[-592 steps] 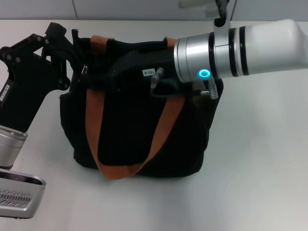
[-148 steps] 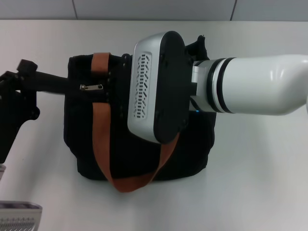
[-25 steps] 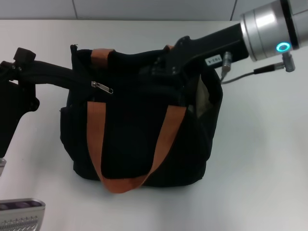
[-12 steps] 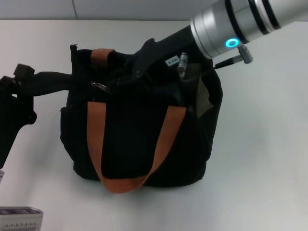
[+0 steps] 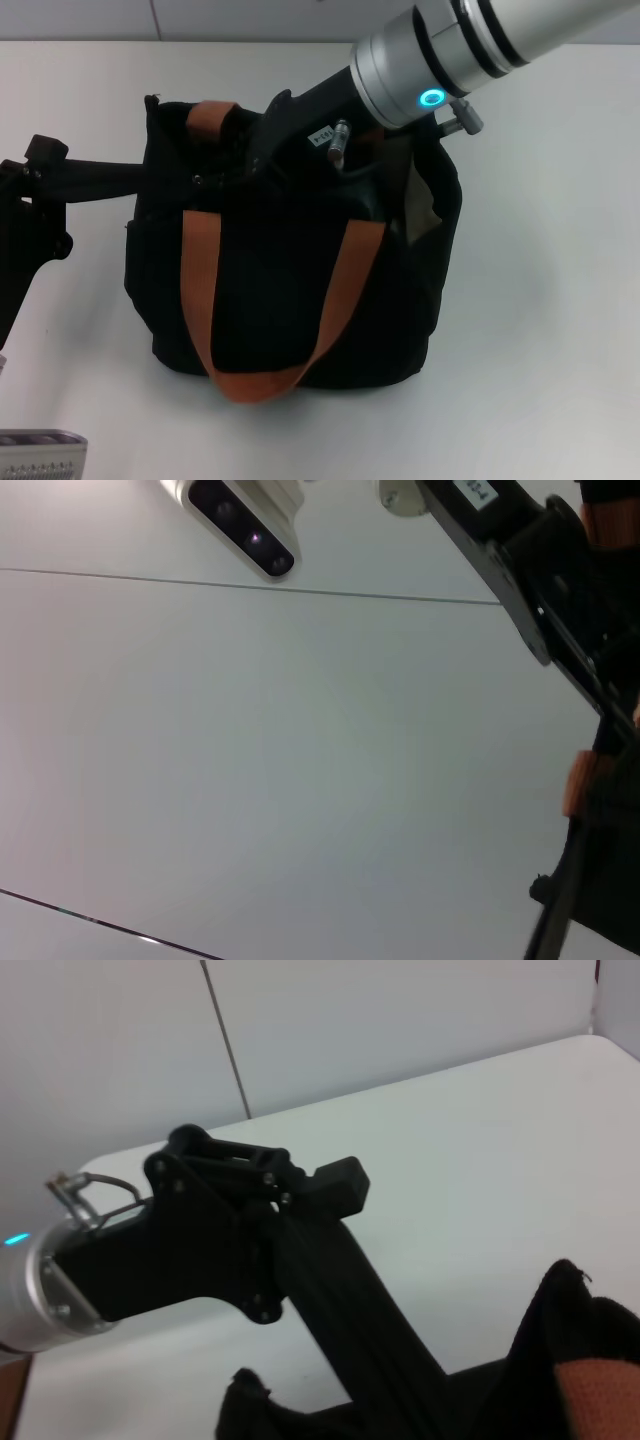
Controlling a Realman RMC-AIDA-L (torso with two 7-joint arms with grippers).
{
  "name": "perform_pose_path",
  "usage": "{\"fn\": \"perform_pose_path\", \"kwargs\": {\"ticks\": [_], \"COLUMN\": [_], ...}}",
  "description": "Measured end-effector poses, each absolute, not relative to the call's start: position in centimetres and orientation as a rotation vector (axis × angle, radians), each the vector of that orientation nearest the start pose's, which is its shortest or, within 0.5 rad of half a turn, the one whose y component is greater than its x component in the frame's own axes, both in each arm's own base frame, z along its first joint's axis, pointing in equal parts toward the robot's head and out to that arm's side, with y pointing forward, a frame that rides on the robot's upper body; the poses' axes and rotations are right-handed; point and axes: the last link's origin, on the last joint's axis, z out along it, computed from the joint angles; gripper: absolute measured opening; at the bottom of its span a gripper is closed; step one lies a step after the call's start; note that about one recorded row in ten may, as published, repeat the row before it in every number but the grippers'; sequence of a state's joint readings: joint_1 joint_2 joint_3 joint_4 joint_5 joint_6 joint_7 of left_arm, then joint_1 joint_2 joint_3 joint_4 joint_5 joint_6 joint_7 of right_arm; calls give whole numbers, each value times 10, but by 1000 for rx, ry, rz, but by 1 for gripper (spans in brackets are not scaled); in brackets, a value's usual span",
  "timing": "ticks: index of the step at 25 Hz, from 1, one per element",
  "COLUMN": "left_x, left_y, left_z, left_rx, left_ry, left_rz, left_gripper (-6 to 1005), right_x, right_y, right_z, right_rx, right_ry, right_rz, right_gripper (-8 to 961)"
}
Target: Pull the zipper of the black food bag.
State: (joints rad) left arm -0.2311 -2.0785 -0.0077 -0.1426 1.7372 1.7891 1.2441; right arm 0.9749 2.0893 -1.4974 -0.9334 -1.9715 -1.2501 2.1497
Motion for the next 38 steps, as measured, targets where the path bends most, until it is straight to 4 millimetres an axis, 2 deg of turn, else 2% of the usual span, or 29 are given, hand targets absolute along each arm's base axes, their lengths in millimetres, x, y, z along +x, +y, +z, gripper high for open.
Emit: {"fn": "perform_pose_path", "kwargs": {"ticks": [11, 17, 22, 28, 30, 38], "left_x": [-309, -309, -309, -309, -310, -309], "left_y": [217, 217, 217, 217, 217, 217], "left_z": [-10, -10, -9, -8, -8, -8], "left_rx": [-1335, -1333, -1328, -1325, -1322, -1320], "left_ry": [806, 809, 809, 805, 802, 800], "left_rz": [50, 47, 48, 52, 55, 52], "left_gripper": [72, 73, 73, 74, 74, 75], "right_x": [35, 33, 35, 41, 43, 54], "right_y": [376, 376, 377, 372, 371, 367], "right_z": [-93, -89, -86, -78, -75, -66], "right_rx": [-3092, -3086, -3076, -3067, -3067, -3043], "right_ry": [289, 257, 286, 305, 309, 290], "right_rz": [92, 99, 81, 35, 32, -17], "right_gripper": [205, 159, 61, 39, 0, -1]}}
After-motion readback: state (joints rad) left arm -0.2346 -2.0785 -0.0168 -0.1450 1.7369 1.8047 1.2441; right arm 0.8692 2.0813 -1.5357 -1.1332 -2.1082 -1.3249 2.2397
